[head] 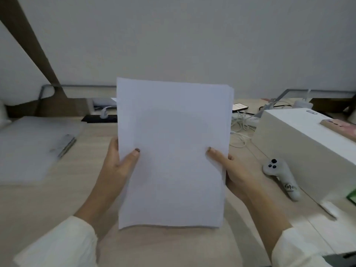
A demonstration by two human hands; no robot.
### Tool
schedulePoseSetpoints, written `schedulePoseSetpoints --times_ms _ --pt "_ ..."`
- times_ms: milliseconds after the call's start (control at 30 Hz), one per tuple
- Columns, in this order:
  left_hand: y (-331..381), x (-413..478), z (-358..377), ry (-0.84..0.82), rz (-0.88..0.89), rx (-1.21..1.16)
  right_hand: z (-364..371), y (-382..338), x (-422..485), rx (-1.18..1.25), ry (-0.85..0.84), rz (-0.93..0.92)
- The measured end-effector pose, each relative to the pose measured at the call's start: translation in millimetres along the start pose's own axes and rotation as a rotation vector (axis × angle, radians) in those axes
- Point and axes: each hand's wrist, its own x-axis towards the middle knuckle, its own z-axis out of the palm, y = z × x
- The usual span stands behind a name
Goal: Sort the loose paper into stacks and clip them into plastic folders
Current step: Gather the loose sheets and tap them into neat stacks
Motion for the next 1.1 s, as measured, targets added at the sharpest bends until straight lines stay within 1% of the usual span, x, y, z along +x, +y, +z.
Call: schedulePoseSetpoints --times_ms 100,167,267,300,400,500,700,800,900,1000,1100 --pt "11 2 -27 0.088 0.118 0.064 38 -2 9 0.057 -0.016 -0.118" --pt "13 0 -44 0.166 0.159 0.065 57 0 13 0.058 -0.031 -0.144" --pt "9 -8 -57 0.291 0.122 0.005 66 10 12 -0.004 -0.081 -0.108" --pt "7 -10 -57 0.310 0.105 -0.014 68 15 11 -0.025 -0.083 -0.100" --pt "9 -13 -48 0.312 0.086 -0.067 76 27 8 -0.001 -0.034 -0.103" --pt "14 -8 -46 0.298 0.100 -0.090 79 25 8 0.003 0.018 -0.160" --pt "8 -9 -51 0.298 0.114 -0.059 72 22 5 -0.045 -0.008 -0.214" --pt "5 -11 -47 0.277 0.111 -0.074 78 21 4 -0.024 -0.003 -0.214" --pt "5 -11 -54 0.292 0.135 -0.072 77 21 3 -0.043 -0.003 -0.212" --pt "1 -14 -54 0.303 0.143 -0.067 77 29 3 -0.064 0.041 -0.188" --pt "6 -12 -53 0.272 0.128 -0.070 79 32 6 -0.065 0.060 -0.174"
